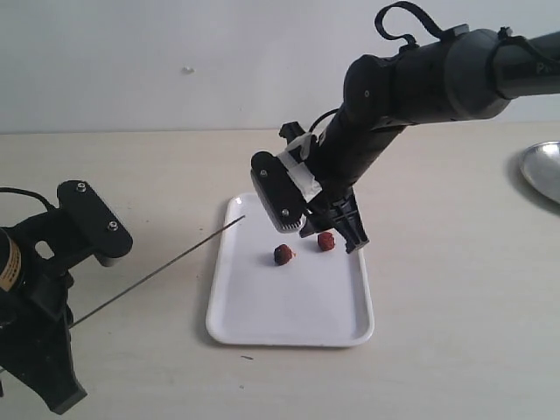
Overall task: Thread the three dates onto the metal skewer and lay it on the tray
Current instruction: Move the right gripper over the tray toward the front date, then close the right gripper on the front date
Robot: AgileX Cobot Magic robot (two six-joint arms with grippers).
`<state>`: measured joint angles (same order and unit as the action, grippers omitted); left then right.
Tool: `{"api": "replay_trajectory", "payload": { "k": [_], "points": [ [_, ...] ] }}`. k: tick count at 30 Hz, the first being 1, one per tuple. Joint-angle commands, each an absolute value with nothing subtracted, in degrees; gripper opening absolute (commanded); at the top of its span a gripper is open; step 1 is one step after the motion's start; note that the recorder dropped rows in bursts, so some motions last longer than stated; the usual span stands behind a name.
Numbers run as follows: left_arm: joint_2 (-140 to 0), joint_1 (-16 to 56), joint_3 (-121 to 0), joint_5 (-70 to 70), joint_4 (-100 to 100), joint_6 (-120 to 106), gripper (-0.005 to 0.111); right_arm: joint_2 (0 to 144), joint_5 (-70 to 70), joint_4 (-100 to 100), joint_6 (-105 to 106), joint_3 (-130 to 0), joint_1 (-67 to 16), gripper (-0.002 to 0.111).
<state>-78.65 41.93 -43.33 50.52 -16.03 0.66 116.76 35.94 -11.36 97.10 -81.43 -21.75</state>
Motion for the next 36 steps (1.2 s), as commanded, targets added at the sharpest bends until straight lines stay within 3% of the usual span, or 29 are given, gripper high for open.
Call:
{"api": "replay_trajectory", "payload": {
  "k": [1,16,36],
  "points": [
    [-78.6,41.8,-43.1,50.5,-15.8,0.7,0.000,118.6,42.4,-13.2,97.2,-85.8,-22.0,0.051],
    [-78.6,41.8,-43.1,50.3,-15.8,0.7,0.000,123.8,46.7,-15.5,97.4,-88.5,-22.0,0.051],
    [-78.6,41.8,-43.1,50.3,-15.8,0.7,0.000,125.9,41.9,-16.1,101.4,-88.4,-22.0,0.051]
  ]
}}
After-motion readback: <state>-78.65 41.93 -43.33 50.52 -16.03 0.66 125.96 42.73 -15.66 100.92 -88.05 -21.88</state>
